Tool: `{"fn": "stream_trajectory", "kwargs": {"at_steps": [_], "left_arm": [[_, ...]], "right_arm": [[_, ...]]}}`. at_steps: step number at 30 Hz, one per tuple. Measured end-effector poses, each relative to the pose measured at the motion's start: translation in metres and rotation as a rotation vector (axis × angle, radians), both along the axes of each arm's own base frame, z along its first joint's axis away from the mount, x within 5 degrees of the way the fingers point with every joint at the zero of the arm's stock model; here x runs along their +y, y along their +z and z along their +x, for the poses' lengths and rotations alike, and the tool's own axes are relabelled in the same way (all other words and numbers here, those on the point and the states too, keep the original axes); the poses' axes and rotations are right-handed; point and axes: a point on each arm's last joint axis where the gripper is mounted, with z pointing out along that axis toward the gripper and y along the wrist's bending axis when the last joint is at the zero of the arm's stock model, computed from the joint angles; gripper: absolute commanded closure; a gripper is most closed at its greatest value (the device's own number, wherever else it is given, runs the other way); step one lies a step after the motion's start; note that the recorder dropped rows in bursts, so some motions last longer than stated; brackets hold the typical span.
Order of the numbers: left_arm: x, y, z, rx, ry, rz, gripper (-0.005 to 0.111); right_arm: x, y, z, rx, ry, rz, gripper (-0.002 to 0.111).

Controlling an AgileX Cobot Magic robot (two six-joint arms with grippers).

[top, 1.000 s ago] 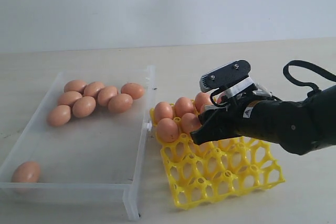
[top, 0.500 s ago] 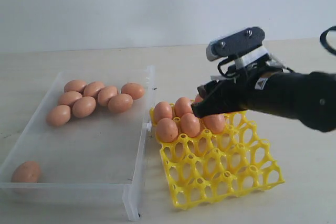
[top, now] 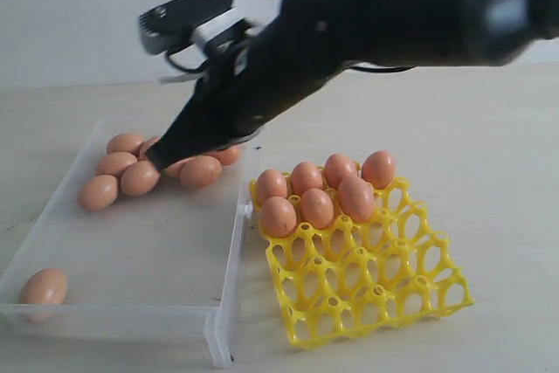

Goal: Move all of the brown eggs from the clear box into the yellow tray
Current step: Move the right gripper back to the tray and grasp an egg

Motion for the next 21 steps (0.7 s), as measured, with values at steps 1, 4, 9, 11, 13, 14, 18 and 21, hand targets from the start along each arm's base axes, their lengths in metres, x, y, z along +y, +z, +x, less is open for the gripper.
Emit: {"fn": "stream_trajectory", "kwargs": {"at_steps": [1,4,9,11,13,14,18,21], "left_arm": [[0.0,0.0,0.0,0.0,0.0,0.0,0.107],[0.0,0.0,0.0,0.0,0.0,0.0,0.107],[0.0,0.0,0.0,0.0,0.0,0.0,0.107],[0.0,0.0,0.0,0.0,0.0,0.0,0.107],[0.0,0.0,0.0,0.0,0.0,0.0,0.107],[0.0,0.0,0.0,0.0,0.0,0.0,0.107],[0.0,0.0,0.0,0.0,0.0,0.0,0.107],[0.0,0.0,0.0,0.0,0.0,0.0,0.107]], "right_arm": [[0.01,-0.002,0.001,0.014,0.014,-0.002,0.108],[0.035,-0.017,0.012,0.048,0.029,-0.012,0.099],[0.063,-0.029,0.036,0.108,-0.063,0.033,0.063],[0.071,-0.035,0.042,0.157,-0.108,0.064,0.048],[0.079,-0.047,0.047,0.228,-0.162,0.096,0.043],[0.084,-0.054,0.049,0.26,-0.192,0.115,0.043],[0.097,-0.076,0.059,0.368,-0.303,0.173,0.044],[0.105,-0.086,0.066,0.407,-0.359,0.209,0.044]]}}
